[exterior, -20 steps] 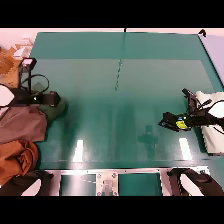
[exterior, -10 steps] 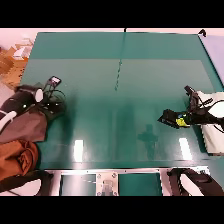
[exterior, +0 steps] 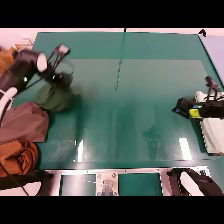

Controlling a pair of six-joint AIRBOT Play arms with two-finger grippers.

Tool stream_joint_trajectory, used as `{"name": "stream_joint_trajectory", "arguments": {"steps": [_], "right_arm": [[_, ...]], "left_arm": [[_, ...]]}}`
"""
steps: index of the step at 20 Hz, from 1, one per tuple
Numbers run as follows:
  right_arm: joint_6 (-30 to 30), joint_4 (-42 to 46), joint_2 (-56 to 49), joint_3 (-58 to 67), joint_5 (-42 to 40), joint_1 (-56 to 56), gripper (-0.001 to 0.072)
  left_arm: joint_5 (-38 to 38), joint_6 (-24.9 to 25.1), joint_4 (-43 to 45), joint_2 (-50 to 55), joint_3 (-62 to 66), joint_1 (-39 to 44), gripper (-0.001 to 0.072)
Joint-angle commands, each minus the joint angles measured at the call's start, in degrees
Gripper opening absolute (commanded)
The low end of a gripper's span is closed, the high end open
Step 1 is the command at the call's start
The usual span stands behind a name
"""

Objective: Fold the shirts.

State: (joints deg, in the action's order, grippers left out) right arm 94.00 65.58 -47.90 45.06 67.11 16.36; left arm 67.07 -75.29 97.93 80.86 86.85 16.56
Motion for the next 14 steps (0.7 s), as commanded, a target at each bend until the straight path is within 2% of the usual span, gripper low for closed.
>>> {"name": "stream_joint_trajectory", "arguments": {"steps": [1, 4, 7, 8, 9, 10, 14], "right_arm": [[-1.7, 0.0, 0.0, 3.1, 0.0, 6.4, 0.0027], [-2.3, 0.0, 0.0, 3.2, 0.0, 8.8, 0.0026], [-3.1, -0.2, 0.0, 3.2, 0.0, 8.8, 0.0027], [-3.1, -0.2, 0.0, 3.2, 0.0, 8.8, 0.0084], [-3.0, -0.3, 0.0, 3.2, 0.3, 8.8, 0.0217], [-3.1, -0.5, 0.0, 3.2, 0.7, 8.8, 0.0302], [-4.2, -4.3, -1.3, 2.8, 1.9, 8.4, 0.0321]], "left_arm": [[7.6, -2.2, -5.2, 0.1, 18.9, 10.3, 0.0021], [7.5, -5.3, -8.9, 0.5, 21.4, 17.6, 0.0021], [5.9, -7.2, -18.7, 4.6, 18.9, 21.0, 0.0025], [4.8, -7.2, -23.4, 6.4, 17.6, 21.3, 0.0123], [3.9, -7.3, -28.0, 8.4, 16.2, 21.3, 0.0535], [4.9, -7.5, -31.6, 10.2, 15.4, 21.3, 0.0719], [14.7, -7.7, -26.0, 11.5, 17.9, 17.0, 0.0715]]}}
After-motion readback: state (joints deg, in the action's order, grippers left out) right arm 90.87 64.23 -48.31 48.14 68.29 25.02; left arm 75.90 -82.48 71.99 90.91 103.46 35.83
